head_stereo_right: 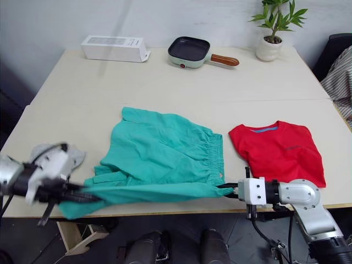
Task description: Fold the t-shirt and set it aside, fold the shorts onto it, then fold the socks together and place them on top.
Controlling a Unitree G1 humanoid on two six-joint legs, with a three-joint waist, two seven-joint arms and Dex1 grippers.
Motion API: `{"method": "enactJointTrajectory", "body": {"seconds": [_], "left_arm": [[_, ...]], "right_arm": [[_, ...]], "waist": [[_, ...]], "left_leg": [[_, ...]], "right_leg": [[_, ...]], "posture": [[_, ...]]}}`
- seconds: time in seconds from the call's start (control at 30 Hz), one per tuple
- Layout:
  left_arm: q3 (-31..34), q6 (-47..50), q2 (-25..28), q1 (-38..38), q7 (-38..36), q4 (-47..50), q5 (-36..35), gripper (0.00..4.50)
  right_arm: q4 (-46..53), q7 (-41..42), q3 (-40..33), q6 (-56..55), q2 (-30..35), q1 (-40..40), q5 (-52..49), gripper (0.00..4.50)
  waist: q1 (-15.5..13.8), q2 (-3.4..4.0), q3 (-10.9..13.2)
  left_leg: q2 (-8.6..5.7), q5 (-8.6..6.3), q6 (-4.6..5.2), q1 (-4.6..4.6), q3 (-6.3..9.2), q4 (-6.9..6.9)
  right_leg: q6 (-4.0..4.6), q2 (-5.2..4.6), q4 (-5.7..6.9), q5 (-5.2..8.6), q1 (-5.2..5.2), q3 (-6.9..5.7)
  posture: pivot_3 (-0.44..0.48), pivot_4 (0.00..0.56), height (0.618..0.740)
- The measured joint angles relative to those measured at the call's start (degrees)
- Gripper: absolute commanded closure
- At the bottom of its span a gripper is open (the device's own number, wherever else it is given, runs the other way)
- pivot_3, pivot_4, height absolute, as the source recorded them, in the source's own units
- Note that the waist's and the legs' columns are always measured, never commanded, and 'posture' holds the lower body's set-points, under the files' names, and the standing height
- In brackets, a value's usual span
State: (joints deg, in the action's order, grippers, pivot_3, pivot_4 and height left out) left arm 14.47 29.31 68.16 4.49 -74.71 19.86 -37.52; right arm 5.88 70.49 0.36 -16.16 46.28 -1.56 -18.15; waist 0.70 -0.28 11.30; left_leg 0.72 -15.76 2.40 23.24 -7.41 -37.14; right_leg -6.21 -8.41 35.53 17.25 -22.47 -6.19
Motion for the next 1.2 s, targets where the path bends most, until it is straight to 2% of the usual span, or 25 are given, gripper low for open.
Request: {"method": "enactJointTrajectory", "body": {"seconds": [0.17, 0.33, 0.43, 0.53, 0.63, 0.73, 0.77, 0.87, 1.07, 1.17, 1.2], "left_arm": [[-7.56, -2.22, -3.15, 21.97, -1.2, -12.29, 3.76, 4.47], [-18.24, -14.65, -14.81, 46.15, -2.45, -36.81, 16.48, 4.47], [-22.46, -21.66, -22.07, 59.07, -0.36, -56.07, 24.49, 4.47], [-25.73, -31.37, -27.06, 66.39, 3.51, -72.47, 32.39, 4.47], [-26.96, -37.39, -30.14, 68.04, 8.81, -82.9, 37.51, 4.47], [-26.95, -40.13, -31.67, 68.17, 12.71, -89.4, 40.83, 4.47], [-26.76, -40.55, -32.0, 68.17, 13.61, -90.43, 41.32, 4.49], [-25.4, -42.51, -32.54, 68.16, 19.51, -92.32, 42.43, 3.86], [-22.1, -45.17, -31.66, 67.27, 25.94, -92.76, 43.03, 1.92], [-19.46, -48.29, -29.78, 65.65, 23.96, -92.26, 42.01, 0.91], [-18.67, -49.67, -29.07, 64.93, 22.05, -91.61, 41.36, 0.65]], "right_arm": [[5.66, -2.75, -5.24, 16.24, 3.83, -2.93, -10.79, 4.5], [4.12, -10.28, -6.9, 34.3, 4.09, -12.86, -16.37, 4.5], [-0.51, -15.33, -4.54, 41.49, 0.13, -20.51, -15.47, 4.5], [-5.82, -19.65, -1.71, 45.39, -3.73, -24.87, -12.31, 4.5], [-9.37, -21.99, 0.35, 46.18, -6.52, -26.67, -8.94, 4.5], [-11.8, -23.94, 1.39, 45.74, -9.22, -27.56, -6.39, 4.5], [-12.64, -24.52, 1.46, 45.12, -10.13, -27.81, -5.73, 4.21], [-13.6, -25.68, 1.25, 45.04, -12.27, -28.56, -5.12, 3.29], [-13.93, -28.23, -0.26, 42.13, -13.41, -28.53, -3.25, 1.15], [-14.11, -28.6, -3.5, 36.14, -12.59, -27.99, -2.04, 0.08], [-14.01, -27.88, -4.45, 33.97, -11.98, -27.42, -2.04, 0.0]], "waist": [[-0.66, 0.0, 0.05], [-1.0, -0.09, 0.06], [-1.03, -0.29, 0.14], [-0.5, -0.3, 0.14], [-0.2, -0.31, 0.14], [-0.22, -0.4, 0.2], [-0.27, -0.45, 0.23], [-0.35, -0.47, 0.24], [-0.31, -0.47, 0.24], [-0.32, -0.47, 0.24], [-0.34, -0.47, 0.24]], "left_leg": [[-0.01, 0.0, 0.0, 0.02, -0.03, -0.04], [-0.03, 0.18, 0.37, 0.05, -0.12, -0.18], [-0.05, 0.21, 0.51, 0.24, -0.15, -0.38], [-0.04, 0.11, 0.7, 0.43, -0.37, -0.48], [-0.04, 0.01, 0.83, 0.86, -0.46, -0.63], [-0.03, 0.01, 0.84, 1.39, -0.5, -0.84], [-0.03, 0.01, 0.85, 1.44, -0.5, -0.9], [-0.03, 0.06, 0.96, 1.49, -0.49, -1.08], [-0.05, 0.17, 1.13, 1.48, -0.56, -1.14], [-0.06, 0.16, 1.12, 1.48, -0.6, -1.1], [-0.06, 0.16, 1.11, 1.48, -0.62, -1.08]], "right_leg": [[0.0, 0.03, 0.07, -0.01, -0.03, -0.05], [-0.02, 0.15, 0.17, -0.03, -0.05, -0.53], [-0.12, 0.42, 0.23, -0.08, -0.15, -0.56], [-0.25, 0.44, 0.35, -0.15, -0.3, -0.5], [-0.33, 0.44, 0.37, -0.19, -0.76, -0.49], [-0.46, 0.48, 0.43, -0.26, -1.21, -0.53], [-0.49, 0.48, 0.42, -0.27, -1.21, -0.53], [-0.64, 0.45, 0.42, -0.36, -1.18, -0.49], [-0.63, 0.33, 0.45, -0.55, -1.17, -0.47], [-0.63, 0.33, 0.46, -0.55, -1.21, -0.48], [-0.63, 0.34, 0.45, -0.55, -1.22, -0.48]], "posture": [[0.0, 0.15, 0.74], [0.0, 0.15, 0.74], [0.0, 0.15, 0.74], [0.0, 0.15, 0.74], [0.0, 0.15, 0.74], [0.0, 0.15, 0.74], [0.0, 0.15, 0.74], [0.0, 0.15, 0.74], [0.0, 0.15, 0.74], [0.0, 0.15, 0.74], [0.0, 0.15, 0.74]]}}
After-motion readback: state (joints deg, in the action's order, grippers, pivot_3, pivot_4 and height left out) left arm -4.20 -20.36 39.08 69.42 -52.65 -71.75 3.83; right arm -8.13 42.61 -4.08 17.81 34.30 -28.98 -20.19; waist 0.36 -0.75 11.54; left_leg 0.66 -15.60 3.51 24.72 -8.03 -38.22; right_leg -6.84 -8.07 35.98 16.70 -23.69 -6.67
